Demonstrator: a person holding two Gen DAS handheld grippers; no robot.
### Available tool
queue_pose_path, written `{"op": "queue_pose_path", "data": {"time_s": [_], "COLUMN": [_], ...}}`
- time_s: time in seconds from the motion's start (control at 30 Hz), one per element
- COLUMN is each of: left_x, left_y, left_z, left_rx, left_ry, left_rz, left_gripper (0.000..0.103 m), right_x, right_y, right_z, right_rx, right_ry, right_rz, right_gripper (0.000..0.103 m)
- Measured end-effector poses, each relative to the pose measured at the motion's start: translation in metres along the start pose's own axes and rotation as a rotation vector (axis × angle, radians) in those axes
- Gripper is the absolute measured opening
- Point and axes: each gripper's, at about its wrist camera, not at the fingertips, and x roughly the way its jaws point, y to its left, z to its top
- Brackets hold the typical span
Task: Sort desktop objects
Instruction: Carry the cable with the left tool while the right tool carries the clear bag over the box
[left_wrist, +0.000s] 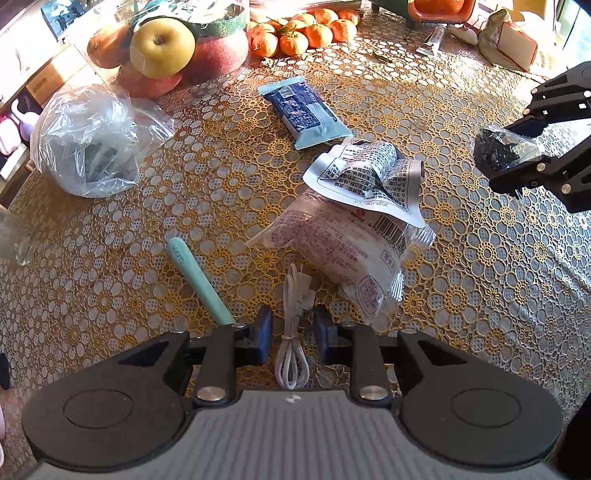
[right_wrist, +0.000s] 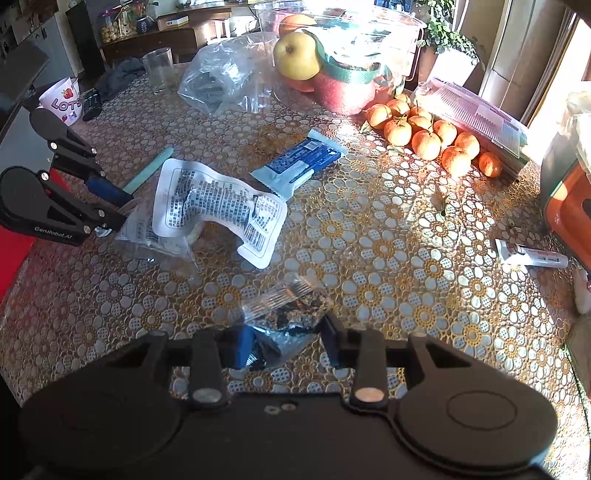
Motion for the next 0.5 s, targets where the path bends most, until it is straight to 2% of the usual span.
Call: {"op": "queue_pose_path", "data": {"time_s": [0.03,0.23,0.5], "left_x": [-0.001,-0.008,-0.039], "left_y": [-0.001,-0.007,-0.006], "left_z": [0.000,-0.004,-0.015], "left_rx": [-0.001,-0.013,-0.064], "left_ry": [-0.001,-0.018,-0.055], "left_rz": [-0.004,-0.011,0.004], "left_gripper": [0.012,0.012,0.011], "right_x": [0.000,-0.008,-0.028], "right_y": [0.000,0.002,0.015], "right_z": [0.000,0.000,-0.004], "right_rx": [0.000,-0.002,-0.014], "right_ry": [0.000,-0.001,-0.013], "right_rz": [-0.001,-0.015,-0.020], "right_gripper": [0.038,0.038,0.038]}}
